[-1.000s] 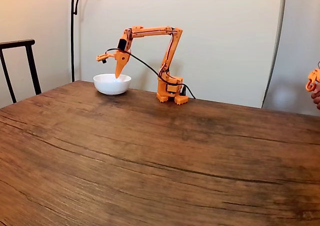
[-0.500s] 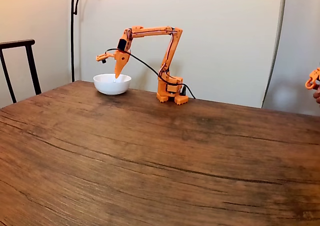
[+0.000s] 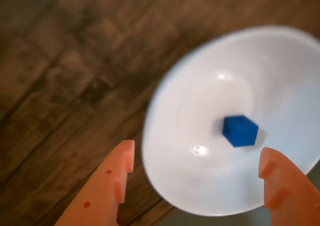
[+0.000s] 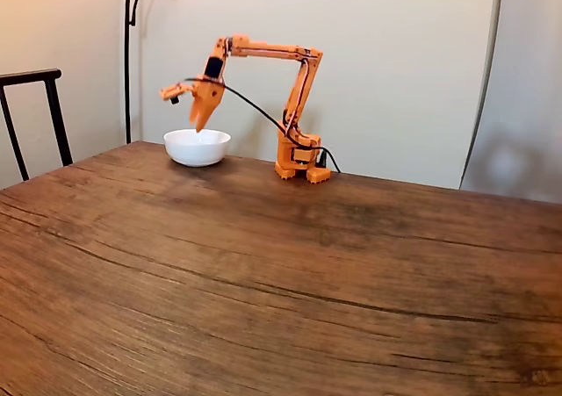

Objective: Grasp the cube and drop it in the bowl

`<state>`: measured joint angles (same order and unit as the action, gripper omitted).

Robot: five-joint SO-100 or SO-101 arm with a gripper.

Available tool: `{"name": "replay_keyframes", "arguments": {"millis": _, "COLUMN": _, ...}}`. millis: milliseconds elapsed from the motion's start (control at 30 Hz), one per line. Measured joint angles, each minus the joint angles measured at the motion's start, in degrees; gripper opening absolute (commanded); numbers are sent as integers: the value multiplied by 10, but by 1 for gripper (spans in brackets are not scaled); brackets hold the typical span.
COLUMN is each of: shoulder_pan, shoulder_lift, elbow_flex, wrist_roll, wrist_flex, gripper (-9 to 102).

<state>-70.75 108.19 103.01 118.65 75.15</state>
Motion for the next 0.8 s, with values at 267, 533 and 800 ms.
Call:
{"name": "replay_keyframes", "arguments": {"millis": 267, "shoulder_pan": 130, "shoulder_lift": 0, "elbow_flex": -143, "wrist_roll": -72, "wrist_flex": 91, "gripper": 17}}
{"name": "replay_keyframes", "arguments": {"millis": 533, "shoulder_pan": 272, "shoulder_lift": 1, "elbow_flex": -209, "wrist_roll": -157, "wrist_flex": 98, "gripper": 16}}
{"name": "replay_keyframes", "arguments": {"millis": 800, "shoulder_pan": 404, "shoulder_lift": 41, "elbow_flex": -209, "wrist_roll": -201, "wrist_flex": 99, "gripper": 5}}
